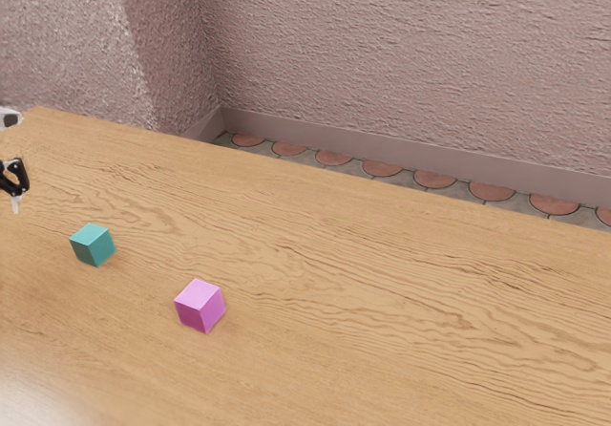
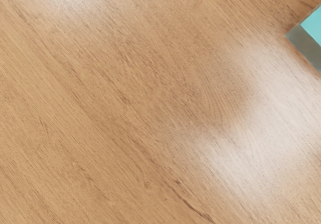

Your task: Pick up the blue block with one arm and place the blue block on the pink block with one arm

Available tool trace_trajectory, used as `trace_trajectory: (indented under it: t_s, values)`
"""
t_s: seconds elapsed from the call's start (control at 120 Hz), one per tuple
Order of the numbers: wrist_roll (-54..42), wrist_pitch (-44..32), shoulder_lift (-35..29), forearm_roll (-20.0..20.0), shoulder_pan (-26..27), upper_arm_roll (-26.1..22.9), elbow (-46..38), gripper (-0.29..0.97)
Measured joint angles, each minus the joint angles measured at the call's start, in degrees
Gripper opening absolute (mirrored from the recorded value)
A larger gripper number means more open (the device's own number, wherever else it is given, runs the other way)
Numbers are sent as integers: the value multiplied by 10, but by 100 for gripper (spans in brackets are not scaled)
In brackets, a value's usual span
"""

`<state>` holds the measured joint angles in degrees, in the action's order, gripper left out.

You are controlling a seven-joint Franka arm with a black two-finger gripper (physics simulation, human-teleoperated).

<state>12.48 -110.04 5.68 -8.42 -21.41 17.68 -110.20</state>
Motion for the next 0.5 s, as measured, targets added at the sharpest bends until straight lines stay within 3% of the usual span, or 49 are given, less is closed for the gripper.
trace_trajectory:
  t_s: [0.133, 0.308, 0.5]
  values:
    - [-16, -83, 45, 28, 87, -4, -1, 68]
    - [-75, -179, 111, 95, 72, -5, 13, 68]
    - [-173, -238, 150, 135, 69, -16, 27, 68]
